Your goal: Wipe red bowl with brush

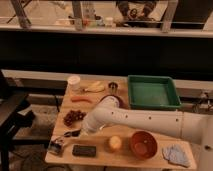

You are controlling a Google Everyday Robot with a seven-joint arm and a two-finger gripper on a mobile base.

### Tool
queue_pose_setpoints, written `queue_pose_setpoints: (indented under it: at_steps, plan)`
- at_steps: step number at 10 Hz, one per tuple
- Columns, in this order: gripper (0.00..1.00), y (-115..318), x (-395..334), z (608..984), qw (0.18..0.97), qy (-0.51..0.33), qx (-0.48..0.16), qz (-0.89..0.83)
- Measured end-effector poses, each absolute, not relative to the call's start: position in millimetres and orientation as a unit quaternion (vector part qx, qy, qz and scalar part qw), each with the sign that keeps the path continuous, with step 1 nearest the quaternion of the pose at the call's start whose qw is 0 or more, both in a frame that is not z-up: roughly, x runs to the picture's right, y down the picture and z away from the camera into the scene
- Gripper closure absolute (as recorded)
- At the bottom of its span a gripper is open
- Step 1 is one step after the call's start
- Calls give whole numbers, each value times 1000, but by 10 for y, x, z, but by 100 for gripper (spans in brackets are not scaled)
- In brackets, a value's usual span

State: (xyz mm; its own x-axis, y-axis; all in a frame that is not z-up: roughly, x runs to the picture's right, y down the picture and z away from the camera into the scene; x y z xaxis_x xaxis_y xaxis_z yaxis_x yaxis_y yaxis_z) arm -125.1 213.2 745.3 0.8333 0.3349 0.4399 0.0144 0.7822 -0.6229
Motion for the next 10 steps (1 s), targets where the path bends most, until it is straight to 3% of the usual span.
queue_pose_setpoints:
  at_steps: [10]
  plan:
    - [98, 1622, -563, 6653, 918, -287, -232, 145]
